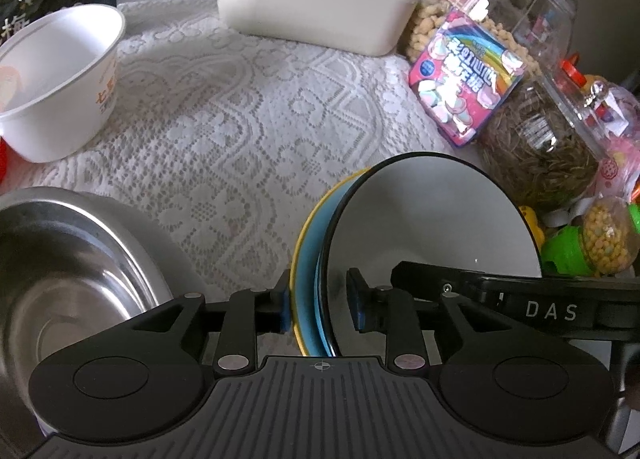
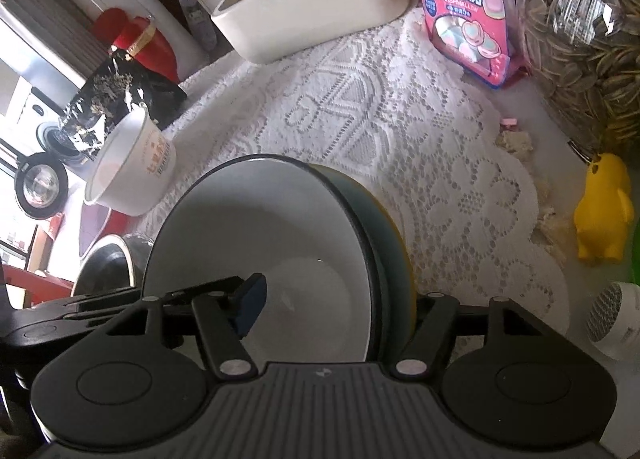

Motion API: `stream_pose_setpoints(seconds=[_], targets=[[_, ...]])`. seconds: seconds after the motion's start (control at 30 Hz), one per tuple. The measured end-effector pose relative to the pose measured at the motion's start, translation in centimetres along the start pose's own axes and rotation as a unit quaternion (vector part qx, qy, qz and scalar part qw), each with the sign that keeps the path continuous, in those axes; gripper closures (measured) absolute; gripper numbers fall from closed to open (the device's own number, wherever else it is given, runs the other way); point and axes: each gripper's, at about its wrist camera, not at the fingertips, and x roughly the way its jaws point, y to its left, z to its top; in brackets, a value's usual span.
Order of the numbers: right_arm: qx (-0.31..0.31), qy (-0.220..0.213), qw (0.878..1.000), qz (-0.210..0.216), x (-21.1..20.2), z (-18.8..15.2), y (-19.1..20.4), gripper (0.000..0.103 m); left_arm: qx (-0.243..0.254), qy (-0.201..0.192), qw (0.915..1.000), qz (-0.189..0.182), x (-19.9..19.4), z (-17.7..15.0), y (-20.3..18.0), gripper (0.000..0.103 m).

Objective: Organize plates and bowls
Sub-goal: 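Move the right gripper to the white labelled bowl and grasp its rim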

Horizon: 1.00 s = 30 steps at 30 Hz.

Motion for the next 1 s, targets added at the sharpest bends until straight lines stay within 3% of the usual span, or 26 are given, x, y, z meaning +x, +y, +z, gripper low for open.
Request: stream_pose_setpoints(seconds=[0.33,0.5,0.7,0.87,1.0], targets=[[0.005,0.0,1.0,0.004,0.5,0.7,0.0,0.036,-0.004,0.002,1.0,0.008,0.7,1.1,0.1,0.074],[0.0,0.001,1.0,-0.009,0.7,0.8,-0.4,0.036,-0.017,-0.003,0.9998,-0.014,0.3,1.4,0.7,0.076],[-0.063,-0.061,0.994,-0.064,-1.2,0.4,0.7,0.031,-0.024,-0.018,0.9992,-0.027,-0.9,1.9,1.4,0.076],[-0.043,-0.113,0.989,-0.079,-3.4,0.2,0.5,0.026,-0.018,-0.042,0.9981,-0.042,-3.7,2.4,2.2,0.076],[-0.071,-0.135,0.984,-0.096,-4.7,0.8,2.3,0.025,0.005,-0.051,0.9973,-0.053,-7.1,4.5,3.5,0.076]])
